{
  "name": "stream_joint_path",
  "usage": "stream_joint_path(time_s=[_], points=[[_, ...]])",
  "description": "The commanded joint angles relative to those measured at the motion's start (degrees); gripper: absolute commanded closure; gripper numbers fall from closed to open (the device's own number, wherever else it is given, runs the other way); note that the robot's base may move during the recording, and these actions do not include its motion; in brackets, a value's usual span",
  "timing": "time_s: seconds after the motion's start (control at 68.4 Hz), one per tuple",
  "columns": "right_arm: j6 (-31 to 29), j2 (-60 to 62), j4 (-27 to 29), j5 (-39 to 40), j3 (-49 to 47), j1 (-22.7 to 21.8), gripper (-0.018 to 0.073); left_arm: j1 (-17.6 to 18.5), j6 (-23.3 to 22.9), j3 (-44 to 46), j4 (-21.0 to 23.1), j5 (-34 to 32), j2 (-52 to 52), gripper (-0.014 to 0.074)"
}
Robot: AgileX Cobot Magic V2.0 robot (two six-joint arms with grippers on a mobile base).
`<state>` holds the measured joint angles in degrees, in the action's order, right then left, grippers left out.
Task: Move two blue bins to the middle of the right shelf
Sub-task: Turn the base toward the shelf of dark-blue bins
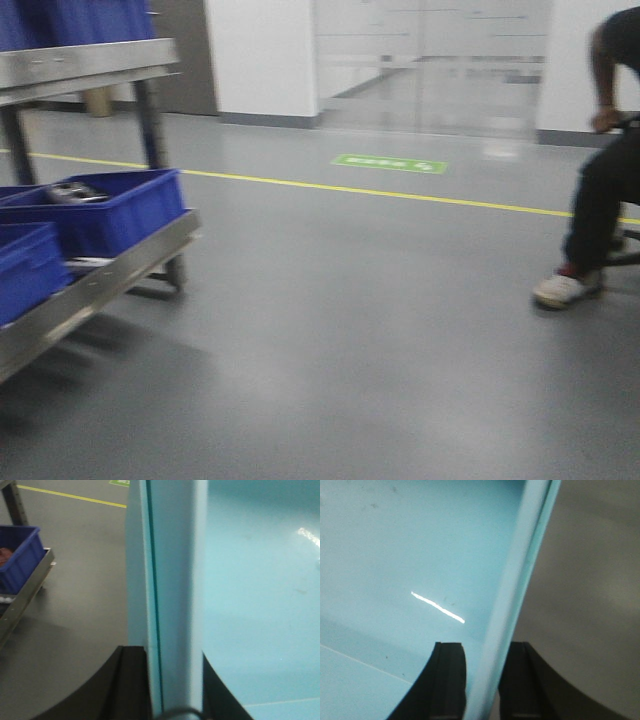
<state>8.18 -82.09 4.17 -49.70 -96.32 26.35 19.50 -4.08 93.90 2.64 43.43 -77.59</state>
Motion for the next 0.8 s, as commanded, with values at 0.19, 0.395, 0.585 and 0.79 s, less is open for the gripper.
stream_joint_path(time_s=[0.19,0.395,0.585,0.79], points=[[-2.04,1.05,0.46,2.66,-0.83,0.07,0.0711,0.23,-0.44,1.1,1.75,-7.29,0.92,0.0707],[-2.04,1.05,0.46,2.66,-0.83,0.07,0.0711,0.23,-0.44,1.1,1.75,-7.29,0.92,0.0707],[-2.04,1.05,0.46,2.66,-0.83,0.07,0.0711,0.23,-0.44,1.1,1.75,-7.29,0.92,0.0707],[-2.04,1.05,0.46,2.66,-0.83,0.07,0.0711,0.23,-0.44,1.1,1.75,-7.29,0.92,0.0707]])
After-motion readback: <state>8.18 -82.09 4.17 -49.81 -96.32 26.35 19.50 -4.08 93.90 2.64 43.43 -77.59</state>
